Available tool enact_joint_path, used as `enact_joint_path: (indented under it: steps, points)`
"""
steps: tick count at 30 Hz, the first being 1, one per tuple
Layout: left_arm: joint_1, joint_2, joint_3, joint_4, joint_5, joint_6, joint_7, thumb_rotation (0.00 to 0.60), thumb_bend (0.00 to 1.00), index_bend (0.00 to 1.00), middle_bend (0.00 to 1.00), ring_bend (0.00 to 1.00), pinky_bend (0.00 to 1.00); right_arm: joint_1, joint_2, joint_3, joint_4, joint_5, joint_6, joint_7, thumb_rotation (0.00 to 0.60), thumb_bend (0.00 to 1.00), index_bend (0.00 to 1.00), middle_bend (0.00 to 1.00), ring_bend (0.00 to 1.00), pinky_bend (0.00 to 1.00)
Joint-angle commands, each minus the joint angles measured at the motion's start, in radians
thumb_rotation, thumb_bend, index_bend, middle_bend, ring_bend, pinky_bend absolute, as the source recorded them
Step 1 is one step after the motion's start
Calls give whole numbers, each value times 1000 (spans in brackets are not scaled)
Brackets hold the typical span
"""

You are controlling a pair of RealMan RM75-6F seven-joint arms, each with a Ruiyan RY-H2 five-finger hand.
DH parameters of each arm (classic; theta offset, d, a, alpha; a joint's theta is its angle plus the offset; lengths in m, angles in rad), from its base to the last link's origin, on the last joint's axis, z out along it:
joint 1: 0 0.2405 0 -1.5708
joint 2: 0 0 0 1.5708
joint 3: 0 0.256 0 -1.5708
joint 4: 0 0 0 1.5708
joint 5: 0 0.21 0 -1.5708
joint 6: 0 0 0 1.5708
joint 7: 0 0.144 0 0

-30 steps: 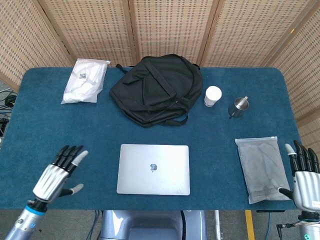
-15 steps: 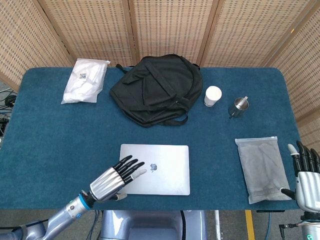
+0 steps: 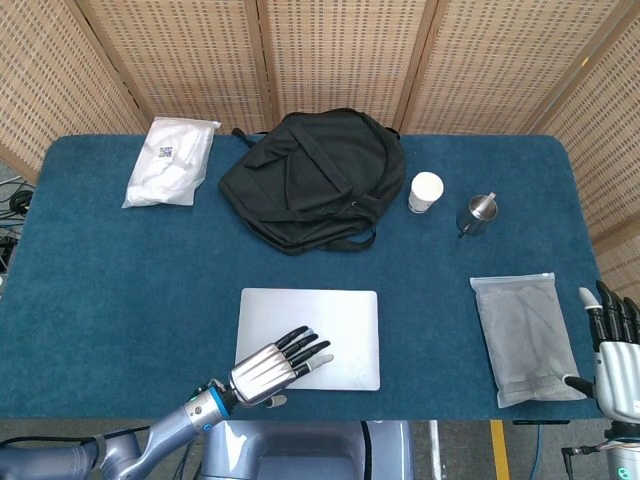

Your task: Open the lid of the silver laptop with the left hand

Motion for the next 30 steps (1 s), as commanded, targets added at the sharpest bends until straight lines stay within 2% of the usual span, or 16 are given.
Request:
enact_joint_path:
  steps: [1,11,22,30]
  points:
    - [-5,-20,3,15,-25,-14,18,600,0,0,0,0,0,0,1,-1,0,-2,1,3,600,0,0,0,0,0]
    - [-27,-93,-2,84,-79,-31,70,600,0,0,0,0,0,-1,4,2,3,8,-2,17,600,0,0,0,0,0]
    - [-44,-134,-12,106,-133,-41,94,600,4,0,0,0,0,2,3,1,5,9,-8,20,600,0,0,0,0,0]
    - [-54,-158,-10,121,-166,-44,119,600,170,0,0,0,0,2,3,1,5,8,-6,20,600,0,0,0,0,0]
